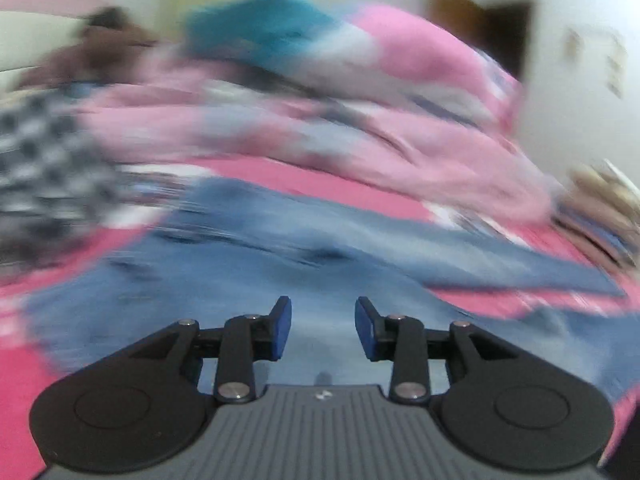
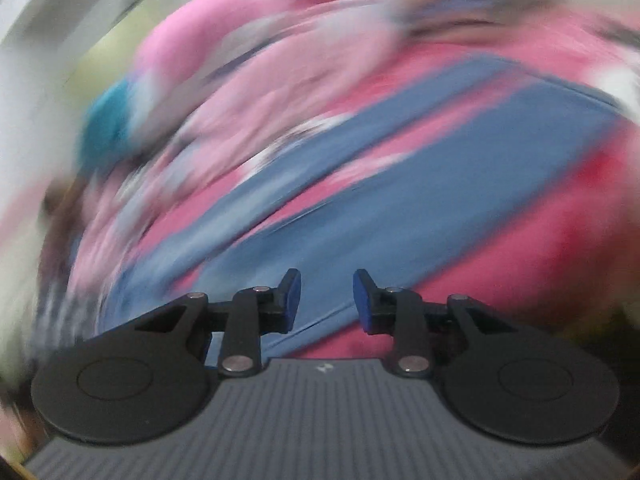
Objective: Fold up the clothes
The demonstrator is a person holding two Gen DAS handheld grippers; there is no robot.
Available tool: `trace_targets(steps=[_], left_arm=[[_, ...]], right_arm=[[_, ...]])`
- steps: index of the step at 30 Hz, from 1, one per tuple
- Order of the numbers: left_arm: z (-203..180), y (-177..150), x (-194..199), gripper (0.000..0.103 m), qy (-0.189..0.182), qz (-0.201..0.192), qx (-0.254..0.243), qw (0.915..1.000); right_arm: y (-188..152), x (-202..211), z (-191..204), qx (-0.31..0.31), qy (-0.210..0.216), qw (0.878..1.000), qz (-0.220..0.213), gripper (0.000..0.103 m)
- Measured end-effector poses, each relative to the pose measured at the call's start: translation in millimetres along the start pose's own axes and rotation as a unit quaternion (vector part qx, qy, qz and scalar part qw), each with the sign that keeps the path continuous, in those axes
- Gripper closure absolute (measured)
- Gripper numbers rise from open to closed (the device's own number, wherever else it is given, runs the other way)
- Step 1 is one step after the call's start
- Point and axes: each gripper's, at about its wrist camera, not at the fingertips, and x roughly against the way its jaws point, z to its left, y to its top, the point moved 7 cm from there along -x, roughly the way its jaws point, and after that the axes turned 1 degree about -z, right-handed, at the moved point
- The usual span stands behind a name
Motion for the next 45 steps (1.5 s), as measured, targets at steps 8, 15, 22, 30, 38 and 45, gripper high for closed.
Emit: trace_targets(steps=[8,15,22,30,38,45], left_arm=[[-70,-28,-50,0.067,-0.043,0.059,-0.078,0.9943],[-74,-38,-49,0.066,-0.026,0.064,-0.1,0.9926],[-76,-36,-49,0.065,-0.011,0.065,-0.11,0.9918],[-70,-36,-46,0.065,-0.003,0.068,-0.112,0.9914],[-72,-34,-41,0.066,-0.004,0.063,-0.119,0.9909],[-84,-32,-45,0.066,-0.015,0.061,-0.118,0.991]], right_arm=[[26,-4,-103,-0.208,-0.039,0.977,-0.033,0.073],[34,-14,-136,-0.261,-0.012,0.964,-0.047,0.076],[42,-1,-139,-0.254,0.001,0.963,-0.093,0.103],[29,22,-156,-0.273,-0.016,0.955,-0.115,0.103],[35,47,-171,-0.28,-0.015,0.948,-0.148,0.1],[58,31,-189,-0.288,-0.023,0.946,-0.147,0.081]])
